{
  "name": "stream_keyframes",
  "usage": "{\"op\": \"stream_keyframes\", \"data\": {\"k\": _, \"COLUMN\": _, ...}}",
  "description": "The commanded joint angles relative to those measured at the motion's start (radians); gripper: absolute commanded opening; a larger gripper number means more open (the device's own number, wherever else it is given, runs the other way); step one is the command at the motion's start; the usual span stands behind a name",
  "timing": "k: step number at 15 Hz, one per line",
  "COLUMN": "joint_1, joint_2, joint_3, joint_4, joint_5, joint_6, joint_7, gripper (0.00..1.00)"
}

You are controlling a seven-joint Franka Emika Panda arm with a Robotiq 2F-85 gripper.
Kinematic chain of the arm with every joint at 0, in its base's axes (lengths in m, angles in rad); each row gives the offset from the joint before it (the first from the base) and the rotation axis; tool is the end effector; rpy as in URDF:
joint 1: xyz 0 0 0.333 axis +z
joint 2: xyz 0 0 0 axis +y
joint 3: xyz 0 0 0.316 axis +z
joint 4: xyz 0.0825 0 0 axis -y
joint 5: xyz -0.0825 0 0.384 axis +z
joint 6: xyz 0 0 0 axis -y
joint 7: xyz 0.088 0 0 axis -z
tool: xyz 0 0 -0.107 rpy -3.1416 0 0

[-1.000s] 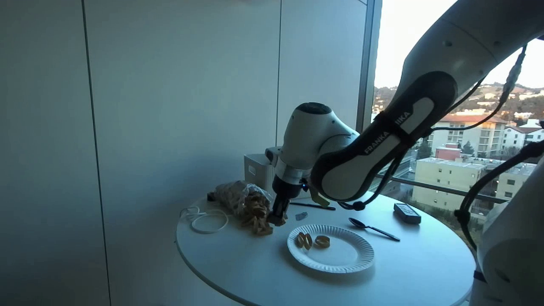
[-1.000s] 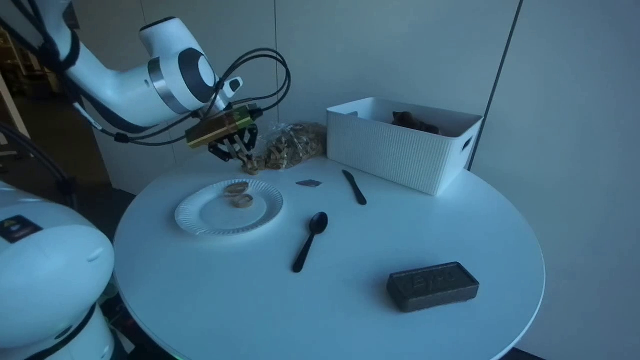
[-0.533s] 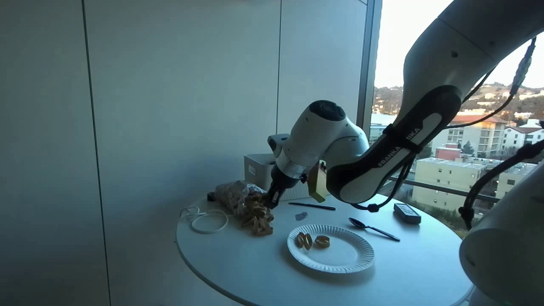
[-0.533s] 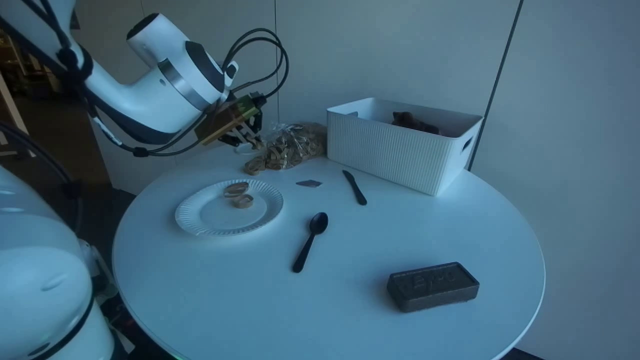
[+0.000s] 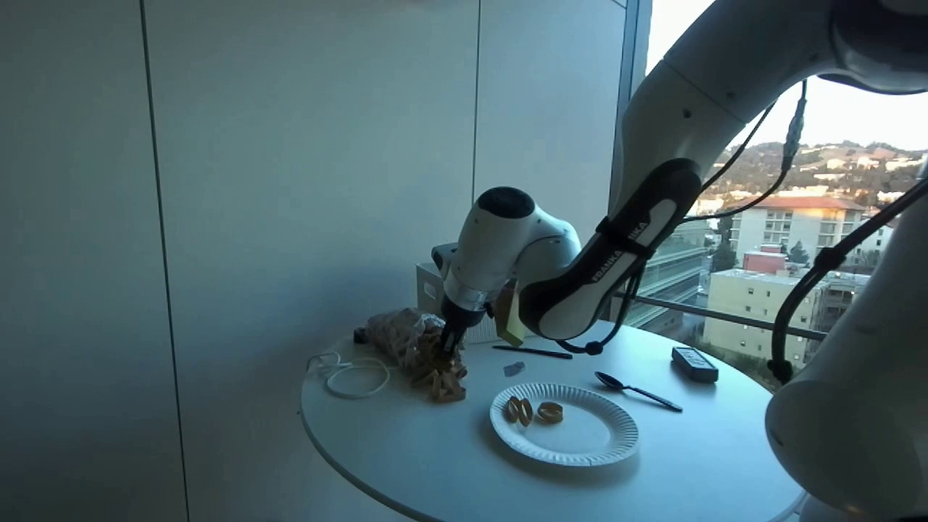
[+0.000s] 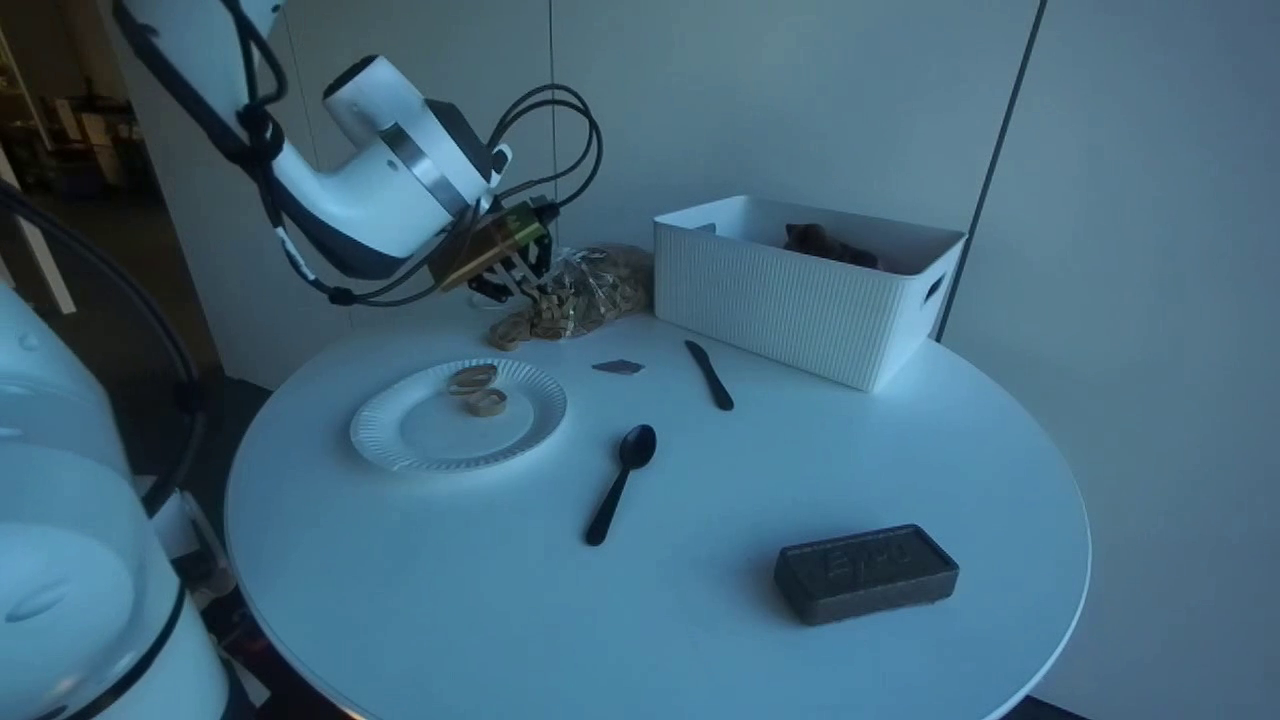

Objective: Remove the rubber bangs from the plate and put them in the plastic

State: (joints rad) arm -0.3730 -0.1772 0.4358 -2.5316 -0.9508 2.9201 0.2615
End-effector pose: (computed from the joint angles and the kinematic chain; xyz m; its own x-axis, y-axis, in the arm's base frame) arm 0.4659 0.0804 0.3728 0.6539 0.6813 0.3290 0.4599 -0.7033 0.5422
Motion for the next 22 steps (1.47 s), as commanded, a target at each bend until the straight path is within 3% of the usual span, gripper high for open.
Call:
{"op": "stream_keyframes", "data": {"k": 1, "joint_1": -0.072, "joint_2": 0.123, "joint_3": 0.053, "joint_4": 0.209, "joint_5": -0.217, "joint_6": -0.07, "joint_7": 0.162, "gripper": 0.04}}
{"op": "stream_keyframes", "data": {"k": 3, "joint_1": -0.066, "joint_2": 0.186, "joint_3": 0.057, "joint_4": 0.306, "joint_5": -0.327, "joint_6": -0.133, "joint_7": 0.24, "gripper": 0.04}}
{"op": "stream_keyframes", "data": {"k": 4, "joint_1": -0.053, "joint_2": 0.227, "joint_3": 0.054, "joint_4": 0.343, "joint_5": -0.32, "joint_6": -0.172, "joint_7": 0.239, "gripper": 0.04}}
{"op": "stream_keyframes", "data": {"k": 9, "joint_1": -0.037, "joint_2": 0.39, "joint_3": 0.063, "joint_4": 0.421, "joint_5": -0.065, "joint_6": -0.251, "joint_7": 0.081, "gripper": 0.04}}
{"op": "stream_keyframes", "data": {"k": 10, "joint_1": 0.132, "joint_2": 0.398, "joint_3": -0.112, "joint_4": 0.426, "joint_5": 0.022, "joint_6": -0.234, "joint_7": 0.029, "gripper": 0.04}}
{"op": "stream_keyframes", "data": {"k": 12, "joint_1": 0.192, "joint_2": 0.417, "joint_3": -0.165, "joint_4": 0.443, "joint_5": 0.145, "joint_6": -0.24, "joint_7": -0.034, "gripper": 0.04}}
{"op": "stream_keyframes", "data": {"k": 13, "joint_1": 0.226, "joint_2": 0.42, "joint_3": -0.202, "joint_4": 0.452, "joint_5": 0.188, "joint_6": -0.241, "joint_7": -0.065, "gripper": 0.36}}
{"op": "stream_keyframes", "data": {"k": 15, "joint_1": 0.287, "joint_2": 0.396, "joint_3": -0.254, "joint_4": 0.454, "joint_5": 0.26, "joint_6": -0.247, "joint_7": -0.103, "gripper": 0.42}}
{"op": "stream_keyframes", "data": {"k": 18, "joint_1": 0.365, "joint_2": 0.329, "joint_3": -0.312, "joint_4": 0.422, "joint_5": 0.286, "joint_6": -0.272, "joint_7": -0.101, "gripper": 0.66}}
{"op": "stream_keyframes", "data": {"k": 21, "joint_1": 0.405, "joint_2": 0.248, "joint_3": -0.32, "joint_4": 0.371, "joint_5": 0.365, "joint_6": -0.351, "joint_7": -0.124, "gripper": 0.88}}
{"op": "stream_keyframes", "data": {"k": 22, "joint_1": 0.409, "joint_2": 0.216, "joint_3": -0.309, "joint_4": 0.35, "joint_5": 0.44, "joint_6": -0.393, "joint_7": -0.17, "gripper": 0.95}}
